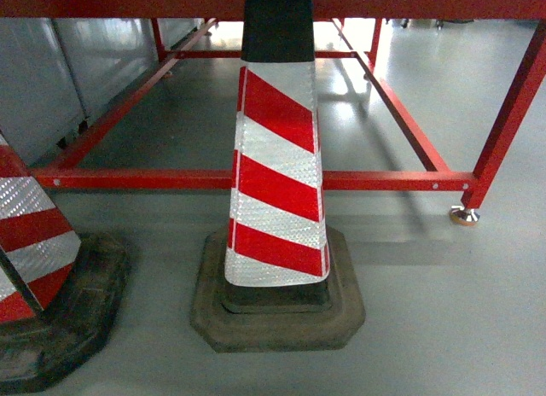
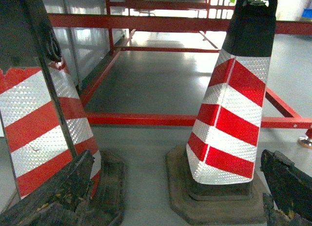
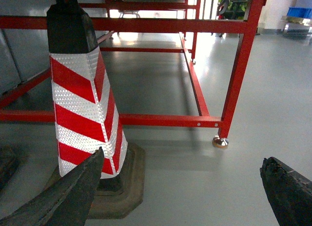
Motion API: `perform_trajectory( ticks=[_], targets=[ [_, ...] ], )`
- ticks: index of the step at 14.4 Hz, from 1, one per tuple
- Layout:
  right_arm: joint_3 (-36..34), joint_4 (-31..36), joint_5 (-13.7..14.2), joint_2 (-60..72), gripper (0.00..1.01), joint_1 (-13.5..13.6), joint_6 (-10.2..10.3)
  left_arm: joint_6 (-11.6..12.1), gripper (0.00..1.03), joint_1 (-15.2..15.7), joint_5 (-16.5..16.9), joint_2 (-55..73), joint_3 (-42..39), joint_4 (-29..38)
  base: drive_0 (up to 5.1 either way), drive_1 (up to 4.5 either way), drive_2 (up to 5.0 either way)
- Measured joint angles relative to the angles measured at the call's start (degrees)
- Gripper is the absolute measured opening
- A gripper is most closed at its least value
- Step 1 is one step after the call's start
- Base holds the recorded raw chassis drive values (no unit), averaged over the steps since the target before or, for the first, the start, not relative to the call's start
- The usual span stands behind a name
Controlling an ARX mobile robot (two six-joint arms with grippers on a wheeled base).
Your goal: Sort blue parts and orange caps into right shelf containers
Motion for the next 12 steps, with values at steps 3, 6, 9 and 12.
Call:
perform_trajectory(
  ticks=[3, 6, 9, 12],
  targets=[
    [0.00, 0.02, 0.00, 0.00, 0.98, 0.00, 0.00, -0.02, 0.98, 0.00, 0.07, 0.00, 0.00, 0.04, 0.0, 0.00, 0.0],
    [0.00, 0.11, -0.02, 0.00, 0.98, 0.00, 0.04, 0.04, 0.98, 0.00, -0.02, 0.00, 0.00, 0.13, 0.0, 0.00, 0.0],
    [0.00, 0.15, -0.02, 0.00, 0.98, 0.00, -0.04, 0.24, 0.98, 0.00, 0.04, 0.00, 0.00, 0.13, 0.0, 0.00, 0.0],
    [0.00, 0.13, 0.00, 0.00, 0.98, 0.00, -0.04, 0.48, 0.98, 0.00, 0.07, 0.00, 0.00, 0.15, 0.0, 0.00, 0.0]
  ],
)
